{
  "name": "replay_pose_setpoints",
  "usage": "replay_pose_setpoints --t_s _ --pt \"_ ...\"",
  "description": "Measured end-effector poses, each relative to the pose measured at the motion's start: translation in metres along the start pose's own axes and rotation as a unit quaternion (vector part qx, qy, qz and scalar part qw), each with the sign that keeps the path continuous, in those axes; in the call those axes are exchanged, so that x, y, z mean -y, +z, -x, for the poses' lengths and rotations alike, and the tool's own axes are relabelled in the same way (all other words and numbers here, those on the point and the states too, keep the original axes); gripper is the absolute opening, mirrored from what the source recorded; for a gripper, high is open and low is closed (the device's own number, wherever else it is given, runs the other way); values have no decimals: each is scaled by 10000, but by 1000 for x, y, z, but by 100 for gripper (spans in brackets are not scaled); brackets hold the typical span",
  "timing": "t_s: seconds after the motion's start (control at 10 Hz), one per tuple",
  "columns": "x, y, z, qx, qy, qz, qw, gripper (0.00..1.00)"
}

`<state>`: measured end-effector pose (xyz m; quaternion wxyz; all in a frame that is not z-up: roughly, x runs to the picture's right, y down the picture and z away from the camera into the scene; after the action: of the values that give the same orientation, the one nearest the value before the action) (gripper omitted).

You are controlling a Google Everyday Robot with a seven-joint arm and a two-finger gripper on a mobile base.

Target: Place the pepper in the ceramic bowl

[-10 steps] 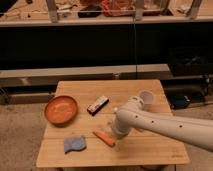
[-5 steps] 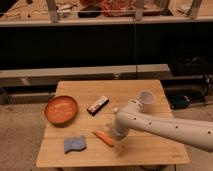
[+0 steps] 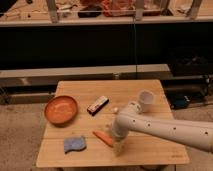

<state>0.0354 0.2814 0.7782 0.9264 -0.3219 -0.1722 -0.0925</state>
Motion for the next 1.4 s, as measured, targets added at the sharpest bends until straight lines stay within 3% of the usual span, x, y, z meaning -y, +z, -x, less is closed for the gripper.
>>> replay_pose_setpoints --t_s 0.4,0.5,1.2,1.4 --pt "-2 7 0 8 -10 32 10000 79" --pt "-3 8 1 9 -14 42 10000 75" --pt "-9 14 2 1 -57 85 9999 7" --pt "-1 8 11 -5 -98 43 9999 5"
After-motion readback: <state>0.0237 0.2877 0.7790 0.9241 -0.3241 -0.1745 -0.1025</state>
